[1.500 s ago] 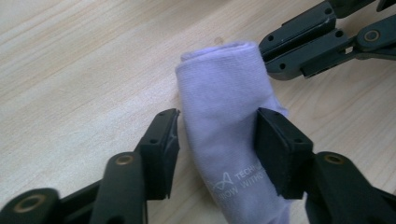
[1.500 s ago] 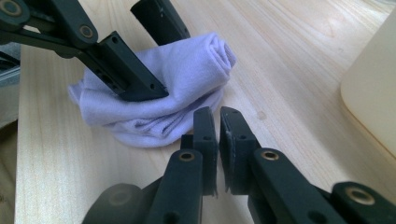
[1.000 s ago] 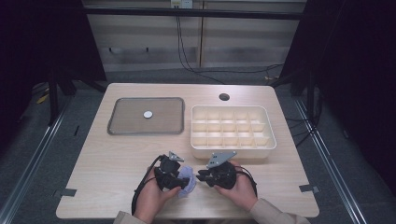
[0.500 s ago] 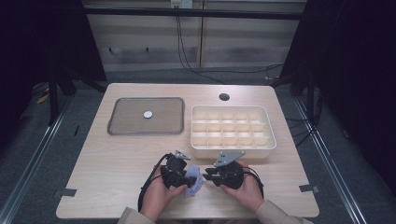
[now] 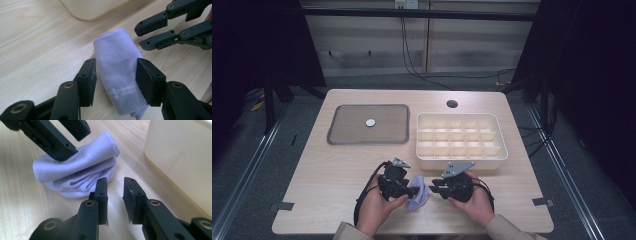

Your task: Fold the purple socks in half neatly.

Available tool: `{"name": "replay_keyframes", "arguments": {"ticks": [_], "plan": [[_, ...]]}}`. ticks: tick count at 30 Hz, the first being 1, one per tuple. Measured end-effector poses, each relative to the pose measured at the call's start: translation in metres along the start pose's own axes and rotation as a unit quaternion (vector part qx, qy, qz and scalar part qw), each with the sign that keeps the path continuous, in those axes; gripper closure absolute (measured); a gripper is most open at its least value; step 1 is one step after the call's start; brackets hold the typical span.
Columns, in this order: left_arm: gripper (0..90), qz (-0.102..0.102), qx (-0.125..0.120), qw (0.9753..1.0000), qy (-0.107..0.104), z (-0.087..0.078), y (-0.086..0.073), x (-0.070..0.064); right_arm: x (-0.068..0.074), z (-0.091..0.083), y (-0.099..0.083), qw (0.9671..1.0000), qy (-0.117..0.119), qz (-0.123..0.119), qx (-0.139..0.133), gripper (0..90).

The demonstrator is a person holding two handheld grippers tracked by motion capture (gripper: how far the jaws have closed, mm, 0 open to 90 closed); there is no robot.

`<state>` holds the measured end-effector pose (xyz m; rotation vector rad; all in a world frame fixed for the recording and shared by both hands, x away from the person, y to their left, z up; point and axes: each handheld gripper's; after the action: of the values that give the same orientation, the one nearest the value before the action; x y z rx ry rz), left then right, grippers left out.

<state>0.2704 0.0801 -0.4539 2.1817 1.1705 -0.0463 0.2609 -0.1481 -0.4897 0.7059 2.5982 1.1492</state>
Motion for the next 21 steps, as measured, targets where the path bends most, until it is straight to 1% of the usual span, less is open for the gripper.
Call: {"name": "replay_keyframes", "arguments": {"ticks": [2,4,5,7,8,11,13,14,15,16,18,20,21], "plan": [[50.7,-0.002,-0.003,1.0000,0.005,-0.003,0.000,0.001,0.001,0.000,0.001,1.0000,0.002,0.005,-0.001,73.6],[50.7,-0.002,-0.007,1.0000,0.006,-0.006,0.000,0.003,0.001,0.000,0.002,1.0000,0.003,0.000,-0.002,73.3],[50.7,-0.004,-0.009,0.9999,0.006,-0.007,0.000,0.003,0.001,-0.001,0.002,1.0000,0.003,0.003,-0.004,72.9],[50.5,-0.007,-0.014,0.9998,0.014,-0.011,0.000,0.007,0.002,-0.002,0.004,1.0000,0.004,0.004,-0.002,71.6],[50.0,-0.007,-0.014,0.9998,0.014,-0.011,0.000,0.007,0.002,-0.002,0.004,1.0000,0.004,0.004,-0.002,71.6],[49.2,-0.008,-0.017,0.9996,0.023,-0.015,-0.001,0.012,0.003,-0.007,0.010,0.9999,0.003,0.003,-0.010,70.1],[48.7,-0.010,-0.017,0.9995,0.024,-0.018,-0.001,0.016,0.003,-0.008,0.013,0.9999,0.001,0.005,-0.016,68.2],[48.6,-0.015,-0.021,0.9993,0.026,-0.018,-0.002,0.017,0.003,-0.009,0.015,0.9998,0.002,0.004,-0.017,68.2],[48.4,-0.014,-0.021,0.9992,0.031,-0.021,-0.002,0.019,0.004,-0.009,0.016,0.9998,0.001,0.002,-0.018,68.2],[48.1,-0.014,-0.021,0.9992,0.030,-0.022,-0.002,0.020,0.004,-0.009,0.019,0.9998,-0.003,0.001,-0.022,67.6],[48.0,-0.014,-0.022,0.9990,0.036,-0.023,-0.003,0.023,0.005,-0.008,0.023,0.9997,0.004,0.010,-0.024,64.5],[48.0,-0.015,-0.023,0.9988,0.040,-0.024,-0.003,0.024,0.006,-0.006,0.026,0.9996,0.004,0.007,-0.027,63.7],[47.9,-0.014,-0.022,0.9988,0.040,-0.024,-0.003,0.025,0.008,-0.004,0.029,0.9993,0.004,0.012,-0.036,60.6]]}}
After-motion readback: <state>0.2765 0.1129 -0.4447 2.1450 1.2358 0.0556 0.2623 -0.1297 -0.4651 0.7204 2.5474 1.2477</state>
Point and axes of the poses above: each handheld gripper's, and its own axes: z roughly forward along the jaws, y roughly out of its top, x roughly to its left, and after that the axes turned 7 degrees about -z, right-handed
